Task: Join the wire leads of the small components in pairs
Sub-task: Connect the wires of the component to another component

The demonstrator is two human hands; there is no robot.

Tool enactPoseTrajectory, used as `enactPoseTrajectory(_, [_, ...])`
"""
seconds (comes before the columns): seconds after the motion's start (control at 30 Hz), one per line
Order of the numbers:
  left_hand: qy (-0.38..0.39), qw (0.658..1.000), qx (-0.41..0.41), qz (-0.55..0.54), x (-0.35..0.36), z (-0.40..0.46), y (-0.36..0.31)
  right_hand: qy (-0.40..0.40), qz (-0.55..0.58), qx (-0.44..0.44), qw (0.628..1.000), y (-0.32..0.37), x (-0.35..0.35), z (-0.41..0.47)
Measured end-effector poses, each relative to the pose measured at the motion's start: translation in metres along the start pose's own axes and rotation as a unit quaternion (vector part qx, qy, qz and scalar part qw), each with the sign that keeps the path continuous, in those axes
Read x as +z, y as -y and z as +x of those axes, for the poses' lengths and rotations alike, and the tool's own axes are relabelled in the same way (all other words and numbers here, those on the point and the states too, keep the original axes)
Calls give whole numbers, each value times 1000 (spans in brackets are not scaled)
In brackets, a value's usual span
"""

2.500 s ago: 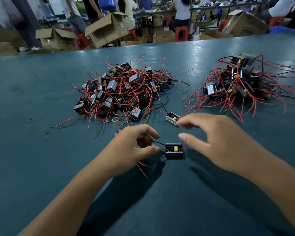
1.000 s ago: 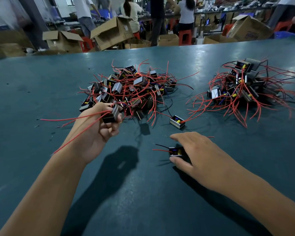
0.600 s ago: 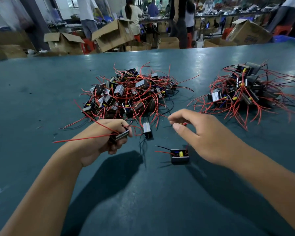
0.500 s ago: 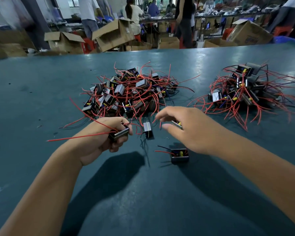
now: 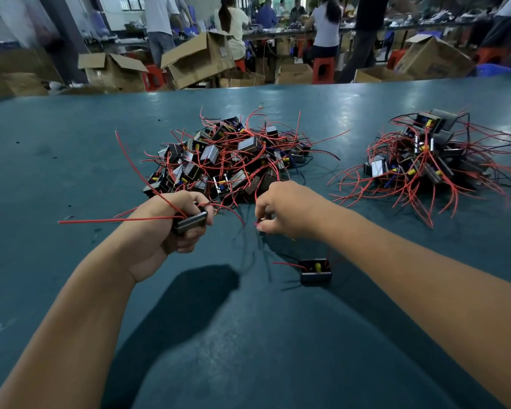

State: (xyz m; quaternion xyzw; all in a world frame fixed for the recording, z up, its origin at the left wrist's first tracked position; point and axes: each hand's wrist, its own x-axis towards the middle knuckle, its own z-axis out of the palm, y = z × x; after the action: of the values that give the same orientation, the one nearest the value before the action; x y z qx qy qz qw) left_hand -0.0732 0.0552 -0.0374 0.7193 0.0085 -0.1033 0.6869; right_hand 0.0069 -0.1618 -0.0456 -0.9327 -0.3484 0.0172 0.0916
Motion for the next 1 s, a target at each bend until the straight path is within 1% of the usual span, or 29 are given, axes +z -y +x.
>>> enactPoseTrajectory(0.03, [-3, 1000, -12, 15, 1, 2, 0, 15, 0, 6, 1000, -3, -5, 1])
enactPoseTrajectory(0.07, [-4, 999, -24, 34, 3, 3, 0, 22, 25, 10, 999, -6, -11, 2])
enactPoseTrajectory(0.1, [-4, 998, -32, 55, 6, 4, 0, 15, 88, 21, 996, -7, -18, 4])
enactPoseTrajectory(0.13, [-3, 997, -31, 74, 9, 5, 0, -4, 172, 38, 984, -7, -23, 5])
enactPoseTrajectory(0.17, [-4, 996, -25, 89, 11, 4, 0, -23, 248, 62, 966, -6, -25, 7])
enactPoseTrajectory(0.2, [2, 995, -16, 96, 13, 3, 0, -27, 297, 90, 950, -3, -24, 10])
enactPoseTrajectory(0.27, [38, 994, 5, 105, 16, -2, 0, 18, 364, 135, 921, 9, -17, 16])
enactPoseTrajectory(0.33, [77, 989, 20, 128, 17, -6, 1, 56, 437, 164, 883, 23, -8, 20])
enactPoseTrajectory(0.5, [112, 981, 17, 161, 18, -4, 6, 59, 506, 244, 825, 32, -4, 25])
enactPoseTrajectory(0.6, [114, 978, 1, 175, 19, 0, 10, 72, 539, 268, 795, 33, -5, 24])
enactPoseTrajectory(0.67, [106, 973, -17, 204, 18, 0, 13, 56, 544, 271, 792, 30, -4, 24])
enactPoseTrajectory(0.7, [102, 970, -23, 219, 16, -1, 15, 43, 538, 269, 798, 28, -4, 23])
enactPoseTrajectory(0.77, [84, 967, -25, 239, 9, -3, 17, 13, 504, 258, 824, 24, -4, 18])
enactPoseTrajectory(0.8, [59, 968, -17, 244, 7, -3, 17, -3, 484, 251, 838, 21, -3, 13])
enactPoseTrajectory(0.87, [-31, 969, 22, 244, 7, 3, 20, -23, 463, 238, 853, 16, -1, 4])
enactPoseTrajectory(0.93, [-135, 951, 101, 259, 16, 14, 25, -31, 470, 224, 853, 14, 2, -4])
enactPoseTrajectory(0.97, [-156, 939, 142, 271, 24, 19, 28, -32, 476, 218, 851, 14, 3, -7])
enactPoseTrajectory(1.0, [-152, 929, 172, 289, 31, 23, 30, -31, 480, 212, 851, 14, 5, -9])
